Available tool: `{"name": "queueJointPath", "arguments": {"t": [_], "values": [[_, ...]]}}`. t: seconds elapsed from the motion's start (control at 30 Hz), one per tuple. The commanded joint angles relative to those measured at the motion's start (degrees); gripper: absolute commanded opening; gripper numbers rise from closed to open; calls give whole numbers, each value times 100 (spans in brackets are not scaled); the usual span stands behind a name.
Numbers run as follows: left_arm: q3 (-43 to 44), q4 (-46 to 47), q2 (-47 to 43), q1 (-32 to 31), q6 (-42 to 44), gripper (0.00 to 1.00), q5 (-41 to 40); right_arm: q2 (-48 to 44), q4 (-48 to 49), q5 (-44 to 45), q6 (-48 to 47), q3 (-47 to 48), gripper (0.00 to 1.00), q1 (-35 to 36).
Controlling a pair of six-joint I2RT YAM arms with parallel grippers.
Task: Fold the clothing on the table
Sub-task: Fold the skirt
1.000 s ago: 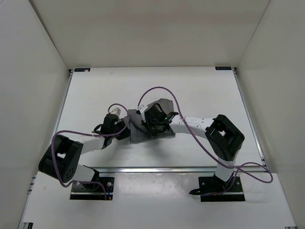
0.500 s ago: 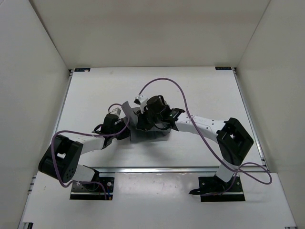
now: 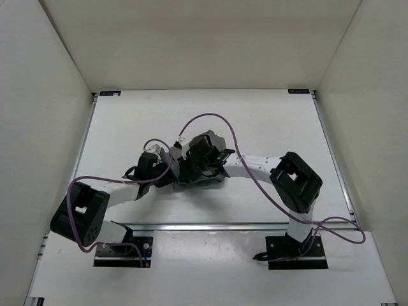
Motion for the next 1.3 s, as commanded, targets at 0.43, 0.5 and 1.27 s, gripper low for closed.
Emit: {"name": "queueJointPath", "arguments": {"t": [0.43, 0.5, 1.27], "values": [[291, -1664, -2289, 911, 300, 39, 46, -78, 437, 53, -199, 29, 36, 37], [317, -1779, -2553, 930, 249, 40, -8, -708, 727, 71, -218, -242, 41, 72], [502, -1526, -2606, 552, 477, 98, 1617, -4702, 877, 923, 134, -3241, 58, -2257]]}}
